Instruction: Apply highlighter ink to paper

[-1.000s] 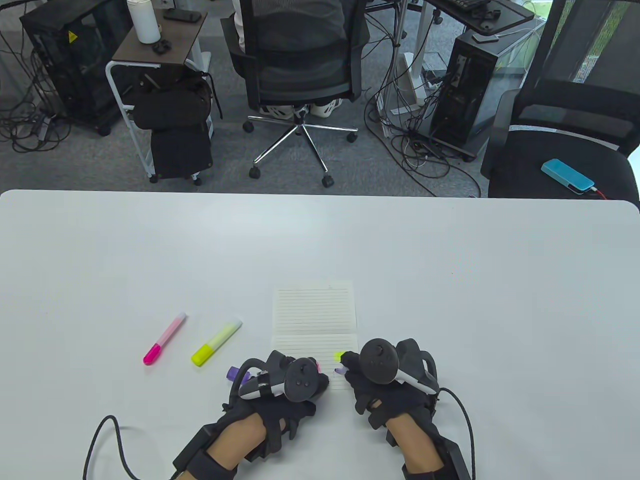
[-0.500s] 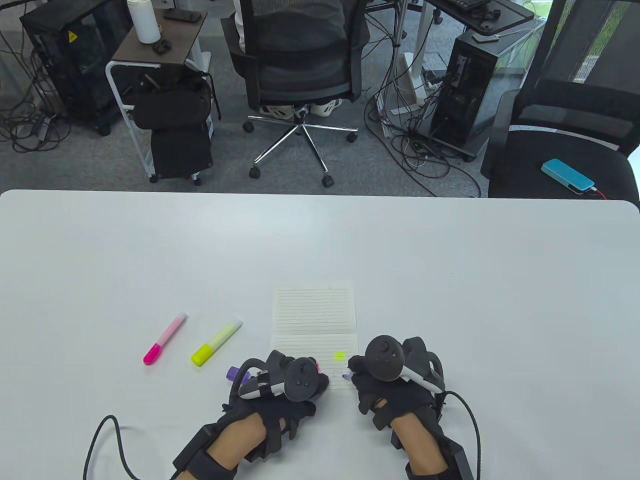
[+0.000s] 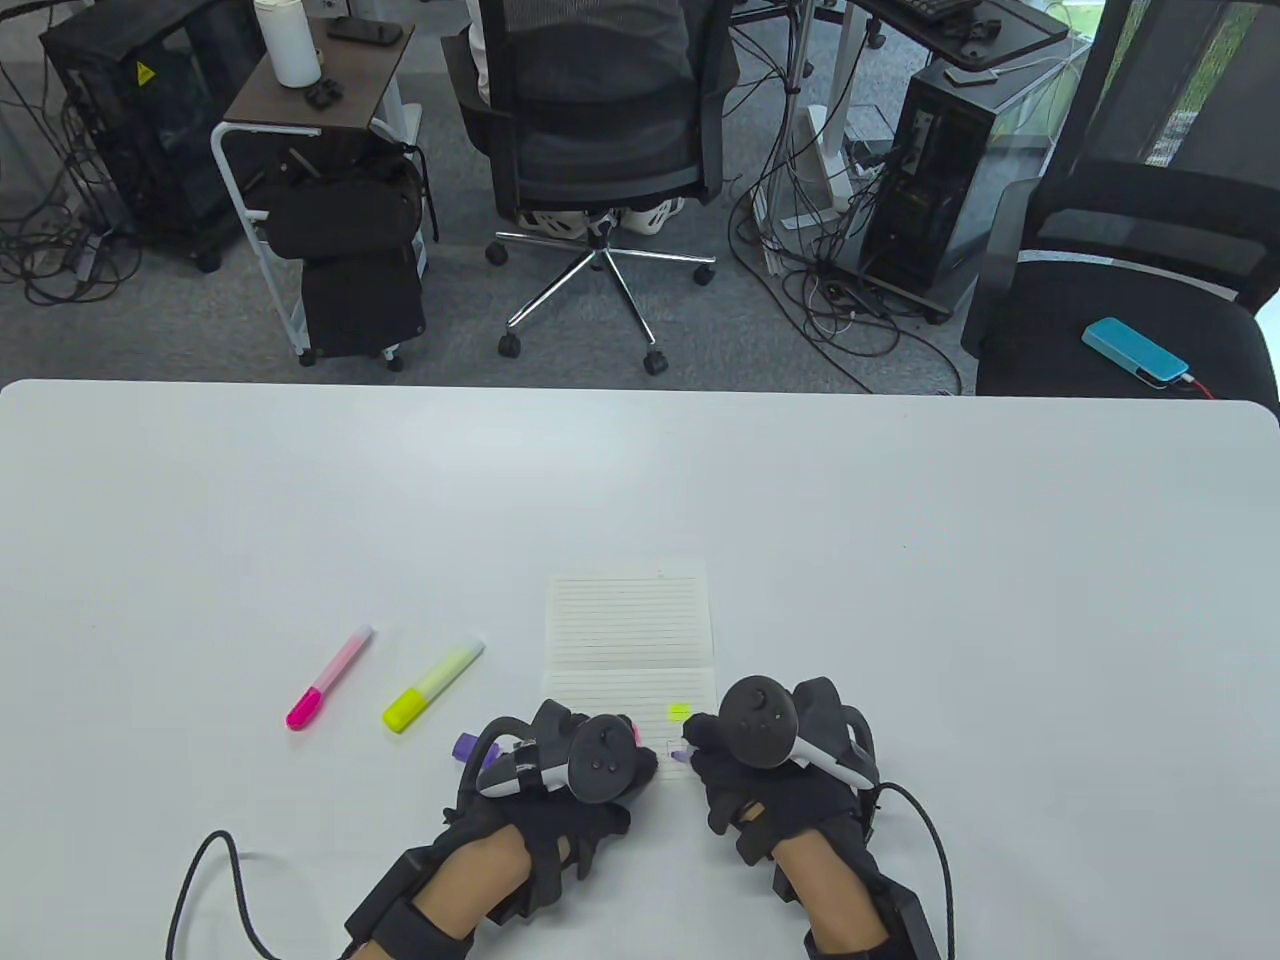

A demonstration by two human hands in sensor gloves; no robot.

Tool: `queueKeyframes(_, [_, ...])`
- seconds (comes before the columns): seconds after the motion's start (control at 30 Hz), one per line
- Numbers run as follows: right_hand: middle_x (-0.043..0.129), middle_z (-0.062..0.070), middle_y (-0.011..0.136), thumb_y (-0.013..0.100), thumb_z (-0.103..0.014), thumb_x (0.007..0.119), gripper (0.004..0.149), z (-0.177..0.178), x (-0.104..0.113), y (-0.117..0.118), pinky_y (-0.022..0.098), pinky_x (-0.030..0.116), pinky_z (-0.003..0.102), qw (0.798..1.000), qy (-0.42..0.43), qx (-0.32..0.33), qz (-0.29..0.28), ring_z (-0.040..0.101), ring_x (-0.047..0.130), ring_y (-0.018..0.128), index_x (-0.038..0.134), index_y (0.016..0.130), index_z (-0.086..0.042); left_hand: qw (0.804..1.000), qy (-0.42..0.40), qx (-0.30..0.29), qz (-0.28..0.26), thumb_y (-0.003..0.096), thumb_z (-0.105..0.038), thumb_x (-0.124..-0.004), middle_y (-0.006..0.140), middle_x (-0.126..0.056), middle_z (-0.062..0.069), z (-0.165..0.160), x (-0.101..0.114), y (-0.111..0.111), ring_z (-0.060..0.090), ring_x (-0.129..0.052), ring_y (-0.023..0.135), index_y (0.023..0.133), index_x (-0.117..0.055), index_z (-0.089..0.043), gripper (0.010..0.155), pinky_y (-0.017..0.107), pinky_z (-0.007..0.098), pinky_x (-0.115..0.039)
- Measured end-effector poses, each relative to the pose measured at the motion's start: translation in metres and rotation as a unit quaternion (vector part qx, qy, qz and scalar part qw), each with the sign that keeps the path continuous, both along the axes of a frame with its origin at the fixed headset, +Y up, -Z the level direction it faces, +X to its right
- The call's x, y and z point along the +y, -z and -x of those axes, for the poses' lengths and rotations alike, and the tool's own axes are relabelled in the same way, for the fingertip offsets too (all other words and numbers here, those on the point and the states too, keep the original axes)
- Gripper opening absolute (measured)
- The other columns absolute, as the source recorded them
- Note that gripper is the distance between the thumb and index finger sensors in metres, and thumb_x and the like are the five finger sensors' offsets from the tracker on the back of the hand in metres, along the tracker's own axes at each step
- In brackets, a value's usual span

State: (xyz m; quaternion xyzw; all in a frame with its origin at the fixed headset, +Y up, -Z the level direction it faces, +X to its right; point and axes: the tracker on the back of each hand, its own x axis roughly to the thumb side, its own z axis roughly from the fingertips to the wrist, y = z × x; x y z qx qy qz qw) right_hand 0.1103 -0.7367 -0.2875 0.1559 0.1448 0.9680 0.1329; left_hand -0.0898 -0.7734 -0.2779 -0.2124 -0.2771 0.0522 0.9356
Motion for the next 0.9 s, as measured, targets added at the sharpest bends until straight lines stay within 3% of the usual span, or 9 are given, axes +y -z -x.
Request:
queueKeyframes(0.33, [0.093, 0.015, 0.083, 0.061, -0.028, 0.084, 0.041, 0.0008, -0.0028, 0.0022, 0.036, 0.083, 0.042, 0.999, 0.028, 0.004, -0.027, 0.032, 0.094, 0.050, 0.080, 0.100, -0.016, 1.000, 0.000, 0.000, 0.002, 0.0426, -0.046, -0.080, 0.115, -0.043, 0.002, 0.0002, -0.0003, 0.0000, 0.039, -0.049, 0.101, 0.105, -0.058, -0.035, 0.067, 0.072, 0.061, -0.049])
queueKeyframes(0.53, [0.093, 0.015, 0.083, 0.060, -0.028, 0.085, 0.041, 0.0022, -0.0043, 0.0026, 0.037, 0.083, 0.042, 1.000, 0.023, 0.012, 0.010, 0.033, 0.094, 0.050, 0.080, 0.099, -0.016, 1.000, 0.001, 0.000, 0.003, 0.0427, -0.046, -0.080, 0.115, -0.043, 0.002, 0.0001, -0.0005, 0.0002, 0.038, -0.049, 0.101, 0.105, -0.058, -0.035, 0.067, 0.072, 0.061, -0.049])
queueKeyframes(0.7, [0.092, 0.015, 0.084, 0.061, -0.028, 0.083, 0.042, 0.0039, -0.0075, 0.0052, 0.037, 0.082, 0.042, 1.000, 0.022, 0.011, -0.018, 0.033, 0.094, 0.051, 0.079, 0.101, -0.017, 1.000, 0.002, -0.001, 0.004, 0.0426, -0.046, -0.080, 0.115, -0.043, 0.002, 0.0001, -0.0007, 0.0001, 0.038, -0.048, 0.101, 0.105, -0.057, -0.035, 0.067, 0.072, 0.061, -0.049])
queueKeyframes(0.9, [0.093, 0.015, 0.082, 0.060, -0.028, 0.085, 0.041, 0.0032, -0.0046, 0.0028, 0.037, 0.083, 0.043, 1.000, 0.023, 0.014, 0.006, 0.033, 0.094, 0.050, 0.081, 0.099, -0.016, 1.000, 0.002, -0.001, 0.005, 0.0426, -0.046, -0.081, 0.115, -0.042, 0.002, 0.0001, -0.0008, 0.0003, 0.038, -0.048, 0.101, 0.105, -0.057, -0.035, 0.067, 0.072, 0.061, -0.049])
